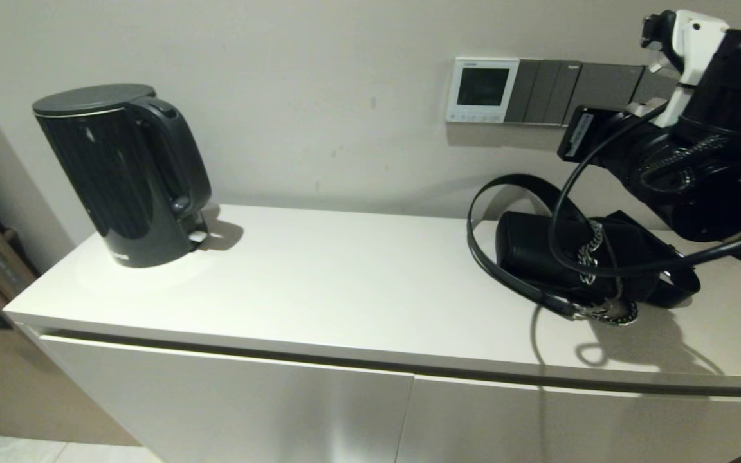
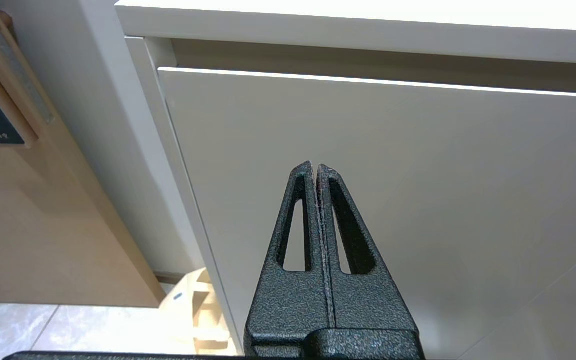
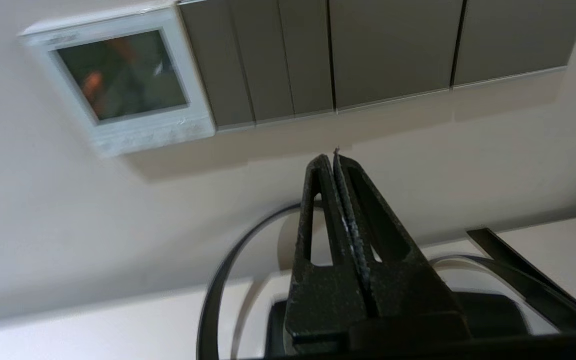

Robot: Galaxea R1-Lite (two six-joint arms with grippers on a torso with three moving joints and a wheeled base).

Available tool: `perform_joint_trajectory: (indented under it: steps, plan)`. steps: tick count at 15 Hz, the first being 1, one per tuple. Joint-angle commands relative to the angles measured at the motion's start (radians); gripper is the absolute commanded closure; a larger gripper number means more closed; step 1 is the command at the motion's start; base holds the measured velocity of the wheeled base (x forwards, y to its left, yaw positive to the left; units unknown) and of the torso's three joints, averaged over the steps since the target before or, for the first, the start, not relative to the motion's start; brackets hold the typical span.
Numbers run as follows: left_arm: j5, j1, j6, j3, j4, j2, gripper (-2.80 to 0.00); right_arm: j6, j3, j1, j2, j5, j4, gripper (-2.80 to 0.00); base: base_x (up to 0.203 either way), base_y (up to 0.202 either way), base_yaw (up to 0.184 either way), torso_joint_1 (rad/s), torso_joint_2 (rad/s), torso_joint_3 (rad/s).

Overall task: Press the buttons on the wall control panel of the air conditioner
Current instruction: Turn on the central air conditioner

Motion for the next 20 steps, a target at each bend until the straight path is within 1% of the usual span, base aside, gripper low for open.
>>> perform_joint_trajectory:
  steps: [1, 5, 8, 14, 17, 20]
  plan:
    - [0.0, 0.001, 0.0, 0.0, 0.0, 0.002, 0.0, -0.002, -0.045, 0.012, 0.098, -0.024, -0.028, 0.0, 0.0, 0.0, 0.0, 0.0, 0.0, 0.0]
    - [0.0, 0.001, 0.0, 0.0, 0.0, 0.002, 0.0, -0.002, -0.132, 0.031, 0.205, -0.029, -0.05, 0.0, 0.0, 0.0, 0.0, 0.0, 0.0, 0.0]
    - [0.0, 0.0, 0.0, 0.0, 0.0, 0.002, 0.0, -0.007, -0.184, 0.04, 0.25, -0.02, -0.071, 0.0, 0.0, 0.0, 0.0, 0.0, 0.0, 0.0]
    - [0.0, 0.001, 0.0, 0.0, 0.0, 0.002, 0.0, -0.009, -0.224, 0.039, 0.287, -0.009, -0.099, 0.0, 0.0, 0.0, 0.0, 0.0, 0.0, 0.0]
    - [0.0, 0.001, 0.0, 0.0, 0.0, 0.002, 0.0, -0.009, -0.22, 0.039, 0.295, 0.015, -0.115, 0.0, 0.0, 0.0, 0.0, 0.0, 0.0, 0.0]
    - [0.0, 0.001, 0.0, 0.0, 0.0, 0.002, 0.0, -0.009, -0.235, 0.033, 0.316, 0.017, -0.117, 0.0, 0.0, 0.0, 0.0, 0.0, 0.0, 0.0]
